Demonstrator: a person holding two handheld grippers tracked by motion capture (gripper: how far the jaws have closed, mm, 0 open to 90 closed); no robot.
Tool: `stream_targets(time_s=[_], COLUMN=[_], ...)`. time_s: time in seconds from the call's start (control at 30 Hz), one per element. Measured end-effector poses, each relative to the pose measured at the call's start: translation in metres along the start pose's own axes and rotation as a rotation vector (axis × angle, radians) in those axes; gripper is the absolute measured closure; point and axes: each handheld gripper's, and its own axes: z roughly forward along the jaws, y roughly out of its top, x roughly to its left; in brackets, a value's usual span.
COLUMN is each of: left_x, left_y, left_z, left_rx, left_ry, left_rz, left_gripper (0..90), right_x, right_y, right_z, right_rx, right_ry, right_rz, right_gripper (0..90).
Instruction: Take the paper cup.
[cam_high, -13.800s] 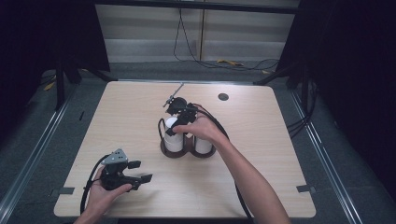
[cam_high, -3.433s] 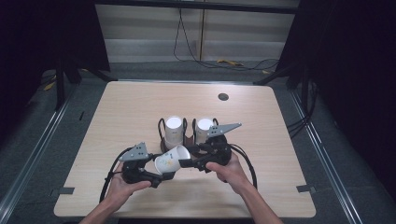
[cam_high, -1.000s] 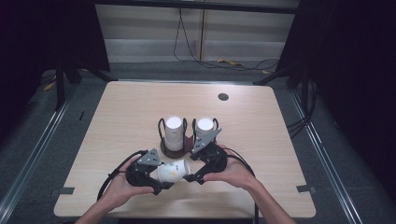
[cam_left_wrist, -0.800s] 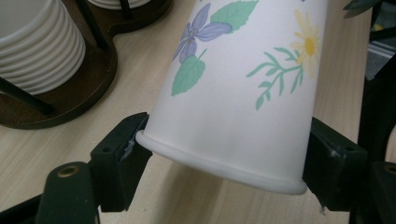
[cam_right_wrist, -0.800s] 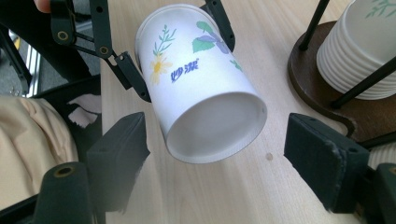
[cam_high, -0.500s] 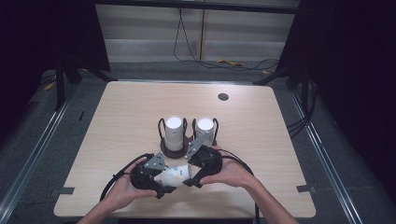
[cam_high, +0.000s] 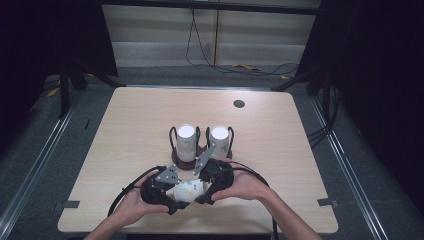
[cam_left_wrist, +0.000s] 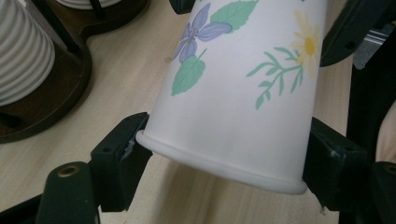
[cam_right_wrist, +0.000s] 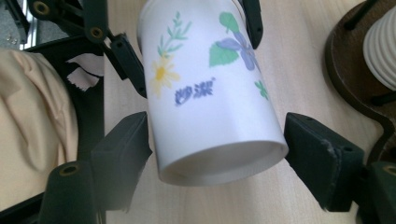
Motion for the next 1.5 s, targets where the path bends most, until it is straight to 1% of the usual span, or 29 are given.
stream_targets(time_s=[0.1, 0.17, 0.23, 0.3, 0.33, 0.37, 0.4, 0.43, 0.47, 0.5, 0.6, 0.63, 0.67, 0.7, 0.73, 0.8, 0.83, 0.87, 0.9, 0.97, 1.03, 1.1, 1.17, 1.23, 1.27, 1.37, 1.4, 1.47, 1.5], left_x=[-0.002, -0.002, -0.001, -0.001, 0.0, -0.001, 0.0, -0.001, 0.001, 0.0, 0.002, 0.002, 0.003, 0.003, 0.003, 0.005, 0.006, 0.007, 0.008, 0.009, 0.01, 0.01, 0.012, 0.013, 0.013, 0.016, 0.017, 0.02, 0.02], left_y=[0.0, 0.0, 0.001, 0.002, 0.002, 0.002, 0.002, 0.001, 0.001, 0.0, -0.004, -0.005, -0.006, -0.006, -0.007, -0.007, -0.007, -0.007, -0.007, -0.008, -0.008, -0.009, -0.009, -0.009, -0.009, -0.009, -0.01, -0.011, -0.011], left_z=[0.002, 0.002, 0.001, 0.0, -0.001, -0.002, -0.002, -0.002, -0.002, -0.002, -0.002, -0.002, -0.002, -0.003, -0.003, -0.005, -0.005, -0.005, -0.005, -0.007, -0.009, -0.011, -0.012, -0.013, -0.014, -0.017, -0.018, -0.021, -0.022], left_rx=[0.01, 0.005, 0.008, -0.009, -0.004, -0.008, -0.006, -0.021, -0.018, -0.029, -0.05, -0.066, -0.068, -0.075, -0.096, -0.099, -0.114, -0.113, -0.123, -0.134, -0.147, -0.154, -0.164, -0.185, -0.184, -0.206, -0.221, -0.239, -0.245], left_ry=[0.002, 0.001, -0.002, -0.002, -0.01, -0.007, -0.006, -0.008, -0.006, -0.011, -0.027, -0.032, -0.034, -0.041, -0.045, -0.043, -0.055, -0.062, -0.068, -0.073, -0.069, -0.059, -0.053, -0.047, -0.045, -0.047, -0.055, -0.084, -0.087], left_rz=[0.009, -0.009, -0.002, -0.009, -0.007, -0.009, 0.001, 0.001, 0.022, 0.008, 0.01, 0.011, 0.016, 0.011, 0.0, -0.005, -0.016, -0.023, -0.038, -0.043, -0.04, -0.05, -0.053, -0.077, -0.078, -0.097, -0.109, -0.146, -0.153], left_gripper=[23.4, 23.4, 23.4, 23.4, 23.4, 23.4, 23.5, 23.5, 23.2, 22.6, 21.8, 21.6, 21.5, 21.0, 19.2, 14.0, 14.4, 16.3, 15.1, 15.5, 15.8, 15.7, 15.7, 15.7, 15.7, 15.7, 15.7, 15.8, 16.0], right_x=[0.001, 0.002, 0.003, 0.003, 0.003, 0.002, 0.002, 0.002, 0.003, 0.003, 0.003, 0.003, 0.003, 0.003, 0.004, 0.003, 0.004, 0.004, 0.004, 0.004, 0.003, 0.003, 0.001, 0.001, 0.001, 0.001, 0.0, 0.001, 0.001], right_y=[0.0, 0.0, 0.0, -0.001, -0.001, -0.001, -0.002, -0.002, -0.002, -0.003, -0.005, -0.006, -0.006, -0.007, -0.007, -0.008, -0.008, -0.009, -0.009, -0.011, -0.013, -0.015, -0.017, -0.019, -0.019, -0.021, -0.021, -0.023, -0.025], right_z=[0.0, 0.002, 0.003, 0.004, 0.003, 0.002, 0.001, 0.001, 0.0, -0.001, -0.002, -0.002, -0.002, -0.002, -0.003, -0.004, -0.005, -0.006, -0.008, -0.01, -0.012, -0.015, -0.017, -0.02, -0.021, -0.025, -0.026, -0.027, -0.029], right_rx=[0.01, 0.017, 0.026, 0.022, 0.018, 0.019, 0.016, 0.01, 0.012, 0.005, -0.02, -0.019, -0.023, -0.031, -0.033, -0.052, -0.057, -0.062, -0.064, -0.081, -0.095, -0.101, -0.12, -0.139, -0.146, -0.178, -0.186, -0.22, -0.239], right_ry=[0.004, 0.011, 0.013, 0.0, 0.004, 0.01, 0.009, 0.012, 0.012, 0.014, 0.015, 0.016, 0.02, 0.022, 0.025, 0.039, 0.034, 0.031, 0.022, 0.019, 0.019, 0.011, 0.003, -0.004, -0.012, -0.018, -0.024, -0.032, -0.041], right_rz=[-0.012, -0.017, -0.017, -0.025, -0.026, -0.022, -0.027, -0.032, -0.034, -0.041, -0.054, -0.051, -0.049, -0.053, -0.056, -0.061, -0.058, -0.057, -0.058, -0.056, -0.054, -0.039, -0.027, -0.019, -0.014, 0.0, -0.001, 0.022, 0.025], right_gripper=[26.1, 26.4, 28.4, 31.9, 32.4, 32.7, 33.3, 34.0, 34.4, 34.9, 35.7, 35.8, 36.1, 36.2, 36.4, 36.6, 36.6, 36.6, 36.6, 36.6, 36.7, 36.8, 36.8, 36.9, 36.9, 37.0, 37.0, 37.0, 37.0])
